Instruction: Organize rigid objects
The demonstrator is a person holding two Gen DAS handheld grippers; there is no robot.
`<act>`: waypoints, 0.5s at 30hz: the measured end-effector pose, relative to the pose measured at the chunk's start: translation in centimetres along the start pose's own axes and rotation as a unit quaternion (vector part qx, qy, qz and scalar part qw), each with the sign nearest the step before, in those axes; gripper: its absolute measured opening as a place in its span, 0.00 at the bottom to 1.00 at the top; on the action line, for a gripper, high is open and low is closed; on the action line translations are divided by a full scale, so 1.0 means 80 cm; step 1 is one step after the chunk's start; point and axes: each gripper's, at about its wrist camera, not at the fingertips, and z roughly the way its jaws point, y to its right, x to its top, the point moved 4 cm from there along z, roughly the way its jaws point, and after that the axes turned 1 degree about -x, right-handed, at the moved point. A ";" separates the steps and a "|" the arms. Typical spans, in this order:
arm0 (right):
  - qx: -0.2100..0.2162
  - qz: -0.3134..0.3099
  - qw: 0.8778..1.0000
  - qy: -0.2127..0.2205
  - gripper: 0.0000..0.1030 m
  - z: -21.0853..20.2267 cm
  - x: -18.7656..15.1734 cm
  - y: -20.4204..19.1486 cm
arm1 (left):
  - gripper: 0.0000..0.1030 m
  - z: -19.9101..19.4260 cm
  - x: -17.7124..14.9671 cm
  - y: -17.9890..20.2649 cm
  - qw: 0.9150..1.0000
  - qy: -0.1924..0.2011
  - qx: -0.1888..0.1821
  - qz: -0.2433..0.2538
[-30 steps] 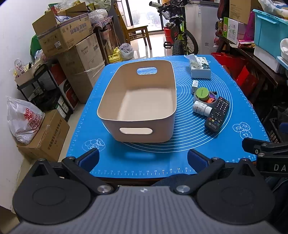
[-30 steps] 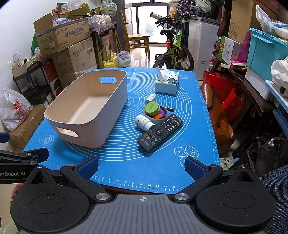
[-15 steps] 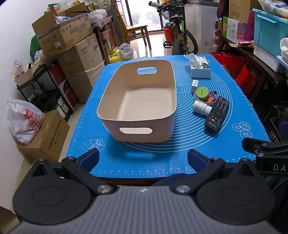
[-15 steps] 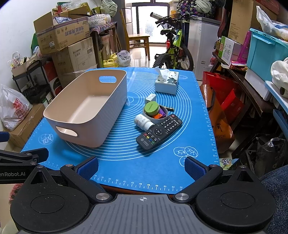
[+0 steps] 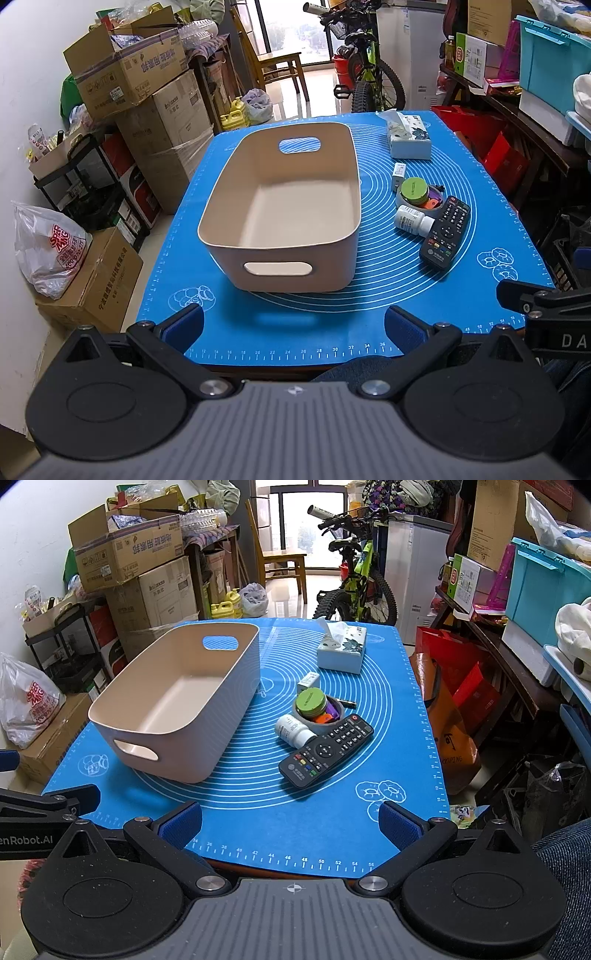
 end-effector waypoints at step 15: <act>-0.001 -0.001 1.000 -0.001 0.98 0.000 0.000 0.000 | 1.00 0.000 0.000 0.000 1.000 0.002 0.002 -0.001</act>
